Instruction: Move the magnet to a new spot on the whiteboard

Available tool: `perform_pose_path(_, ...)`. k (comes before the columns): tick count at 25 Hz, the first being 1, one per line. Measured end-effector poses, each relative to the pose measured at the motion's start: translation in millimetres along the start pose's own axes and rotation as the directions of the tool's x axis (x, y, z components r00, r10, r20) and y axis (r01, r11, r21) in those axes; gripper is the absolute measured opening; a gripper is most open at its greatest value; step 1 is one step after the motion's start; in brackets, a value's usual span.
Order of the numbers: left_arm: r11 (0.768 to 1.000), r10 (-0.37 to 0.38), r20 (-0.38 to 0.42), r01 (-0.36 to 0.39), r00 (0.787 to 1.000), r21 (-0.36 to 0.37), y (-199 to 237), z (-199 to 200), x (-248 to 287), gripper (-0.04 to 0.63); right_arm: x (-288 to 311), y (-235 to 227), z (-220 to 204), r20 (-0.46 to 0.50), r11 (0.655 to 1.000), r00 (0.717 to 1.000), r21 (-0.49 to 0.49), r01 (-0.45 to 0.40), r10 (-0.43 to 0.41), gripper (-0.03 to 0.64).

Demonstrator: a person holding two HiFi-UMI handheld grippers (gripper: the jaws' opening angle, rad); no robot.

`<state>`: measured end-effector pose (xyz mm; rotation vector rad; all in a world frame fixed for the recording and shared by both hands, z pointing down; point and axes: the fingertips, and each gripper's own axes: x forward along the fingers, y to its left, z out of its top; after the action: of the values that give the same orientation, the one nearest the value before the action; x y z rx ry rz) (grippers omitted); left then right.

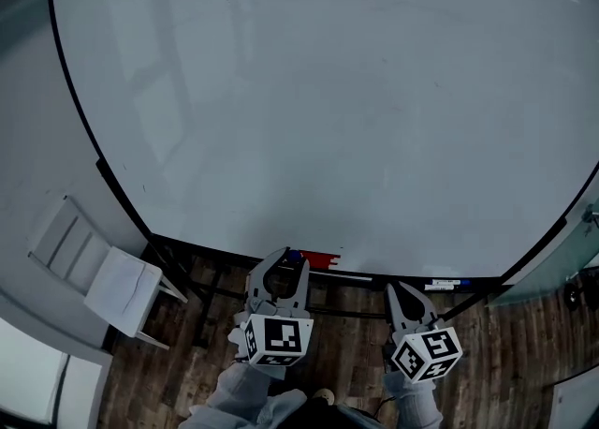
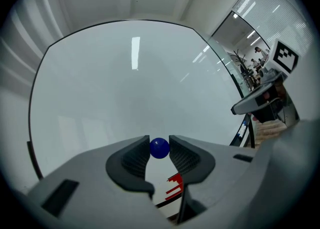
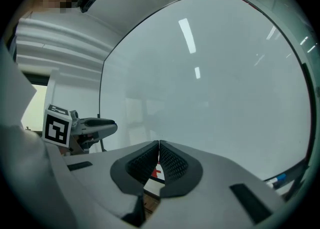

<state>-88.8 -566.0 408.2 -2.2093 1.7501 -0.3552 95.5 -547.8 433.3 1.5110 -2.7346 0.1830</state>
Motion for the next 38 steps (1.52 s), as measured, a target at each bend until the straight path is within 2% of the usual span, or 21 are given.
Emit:
perform_pose_path(11,0.996,0.086,0.023,-0.085,0.996,-0.025,88.5,13.7,-8.9,0.124,48.5,53.8,52.4,0.044,0.993,0.995,-0.082,-0.089,0.092,0.028)
perform_pose_path(16,0.989,0.137,0.053,-0.133,0.989,-0.061,130.3,30.0,-6.8,0.124,69.5,78.4,82.1,0.082,0.983,0.982,-0.092,-0.161,0.169,0.028)
perform_pose_path(19,0.985,0.158,0.096,-0.15,0.983,-0.082,155.9,49.3,-6.3,0.124,80.3,96.2,104.2,0.096,0.969,0.971,-0.14,-0.202,0.217,0.028)
perform_pose_path(24,0.977,0.209,0.158,-0.199,0.965,-0.075,207.7,82.3,-8.9,0.124,92.1,121.5,141.1,0.116,0.935,0.947,-0.236,-0.265,0.298,0.028)
perform_pose_path(28,0.976,0.214,0.237,-0.202,0.947,-0.077,237.5,122.4,-8.8,0.124,98.3,130.7,179.1,0.149,0.909,0.93,-0.308,-0.279,0.336,0.028)
perform_pose_path(32,0.979,0.206,0.301,-0.198,0.931,-0.058,252.3,163.1,-7.5,0.124,102.7,137.8,215.0,0.176,0.886,0.919,-0.378,-0.267,0.352,0.028)
perform_pose_path(38,0.987,0.156,0.37,-0.157,0.916,-0.028,252.5,218.7,3.8,0.124,108.2,142.8,250.5,0.186,0.861,0.912,-0.44,-0.254,0.365,0.028)
